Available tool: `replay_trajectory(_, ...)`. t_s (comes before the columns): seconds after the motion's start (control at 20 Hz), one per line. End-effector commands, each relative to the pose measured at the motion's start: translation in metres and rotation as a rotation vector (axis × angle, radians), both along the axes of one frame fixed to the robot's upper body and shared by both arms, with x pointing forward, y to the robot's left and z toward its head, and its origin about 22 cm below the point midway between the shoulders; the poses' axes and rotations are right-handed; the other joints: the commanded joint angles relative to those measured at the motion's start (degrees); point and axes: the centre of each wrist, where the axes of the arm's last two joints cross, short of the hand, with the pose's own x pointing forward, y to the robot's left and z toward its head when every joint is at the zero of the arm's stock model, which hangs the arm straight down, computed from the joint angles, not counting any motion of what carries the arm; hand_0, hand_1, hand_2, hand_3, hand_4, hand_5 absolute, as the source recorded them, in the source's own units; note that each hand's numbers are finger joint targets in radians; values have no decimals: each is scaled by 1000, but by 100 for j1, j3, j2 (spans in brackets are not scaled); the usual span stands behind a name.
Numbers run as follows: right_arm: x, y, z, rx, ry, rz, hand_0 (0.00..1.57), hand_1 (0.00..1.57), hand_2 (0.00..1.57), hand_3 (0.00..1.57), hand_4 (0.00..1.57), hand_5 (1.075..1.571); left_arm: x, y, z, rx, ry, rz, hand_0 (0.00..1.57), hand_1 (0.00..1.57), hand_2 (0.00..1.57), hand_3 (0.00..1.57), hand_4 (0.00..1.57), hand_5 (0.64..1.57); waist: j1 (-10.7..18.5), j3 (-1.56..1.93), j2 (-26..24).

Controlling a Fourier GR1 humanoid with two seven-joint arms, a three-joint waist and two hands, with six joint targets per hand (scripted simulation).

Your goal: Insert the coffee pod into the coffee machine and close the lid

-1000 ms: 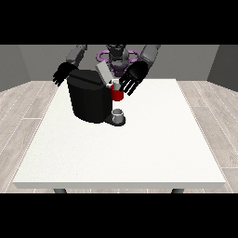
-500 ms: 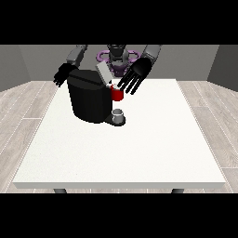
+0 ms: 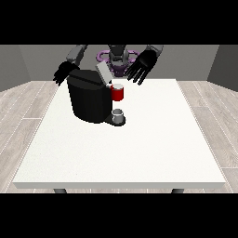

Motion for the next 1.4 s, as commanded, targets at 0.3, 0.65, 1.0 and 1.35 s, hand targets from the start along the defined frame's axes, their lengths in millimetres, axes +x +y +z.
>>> replay_trajectory(0.3,-46,-41,-51,20,141,-120,0,0,0,0,433,1571,-17,6,-81,-554,116,-10,0,0,0,0,249,1571,738,-7,-1038)
replay_trajectory(0.65,-75,-47,-71,16,223,-154,0,0,0,0,445,1571,-58,-12,-180,-812,301,28,0,0,0,0,0,1571,1223,-2,-2073)
replay_trajectory(1.0,-49,-51,-24,-48,160,-37,0,0,0,0,349,1571,-84,6,-214,-928,393,137,0,0,0,0,0,1571,1401,-4,-2414)
replay_trajectory(1.35,-19,-33,31,-96,-3,114,0,0,0,0,43,1571,-105,17,-233,-1020,344,135,0,0,0,0,57,1571,1493,-4,-2070)
